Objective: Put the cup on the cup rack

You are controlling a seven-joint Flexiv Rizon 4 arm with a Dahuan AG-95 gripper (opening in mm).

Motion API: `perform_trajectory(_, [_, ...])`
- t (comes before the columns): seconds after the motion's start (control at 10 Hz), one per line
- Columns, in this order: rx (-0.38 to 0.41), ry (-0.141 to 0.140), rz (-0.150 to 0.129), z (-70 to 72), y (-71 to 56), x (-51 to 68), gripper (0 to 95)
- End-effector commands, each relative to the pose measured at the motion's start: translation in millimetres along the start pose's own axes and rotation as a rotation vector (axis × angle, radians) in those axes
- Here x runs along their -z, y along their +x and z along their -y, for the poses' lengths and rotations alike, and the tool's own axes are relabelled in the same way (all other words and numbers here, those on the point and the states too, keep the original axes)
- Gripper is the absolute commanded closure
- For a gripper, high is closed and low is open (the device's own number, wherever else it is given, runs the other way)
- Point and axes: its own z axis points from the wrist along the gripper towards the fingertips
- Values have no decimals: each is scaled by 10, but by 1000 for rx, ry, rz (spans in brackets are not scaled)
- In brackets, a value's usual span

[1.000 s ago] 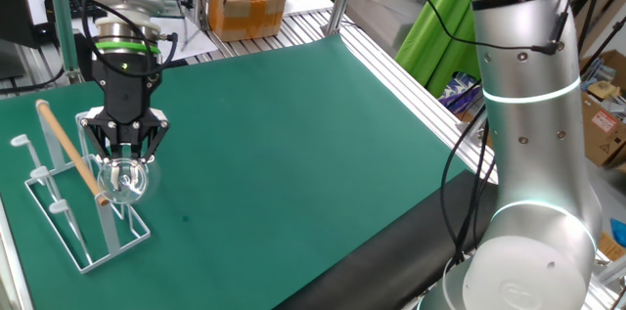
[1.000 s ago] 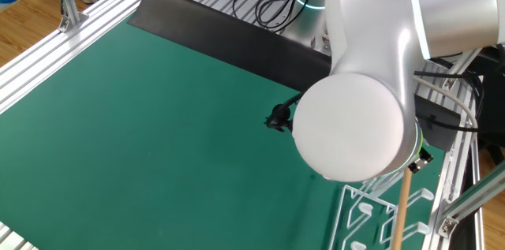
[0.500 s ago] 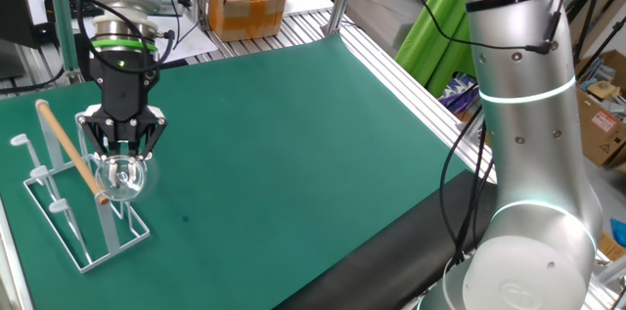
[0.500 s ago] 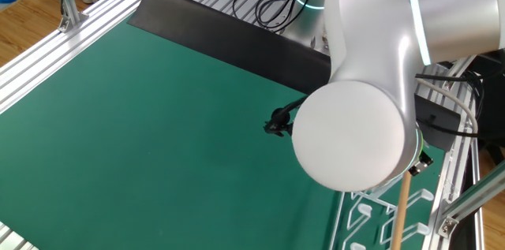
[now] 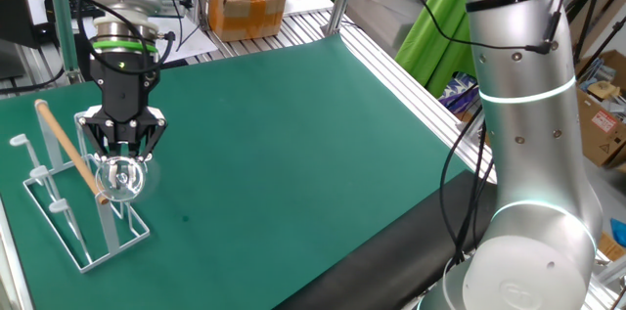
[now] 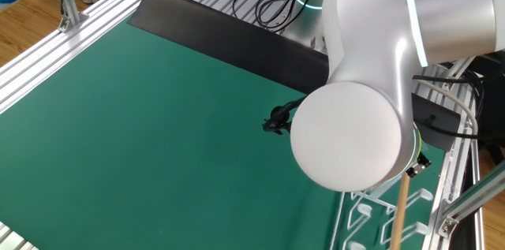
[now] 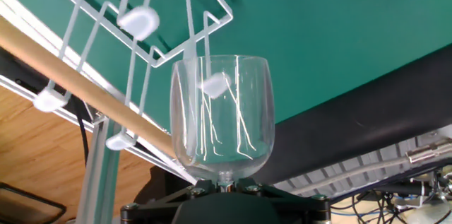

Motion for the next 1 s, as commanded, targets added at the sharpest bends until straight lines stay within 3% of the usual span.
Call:
perform_trajectory(0.1, [-9, 1, 1, -11, -9, 0, 570])
perform_trajectory(0.7, [-3, 8, 2, -28, -51, 53, 570])
perform_trajectory(0.8, [0, 26, -8, -57, -96, 200, 570])
perform_trajectory(0.9, [0, 36, -19, -69, -123, 279, 380])
perform_trajectory(1.0, [4, 51, -38, -82, -174, 412, 380])
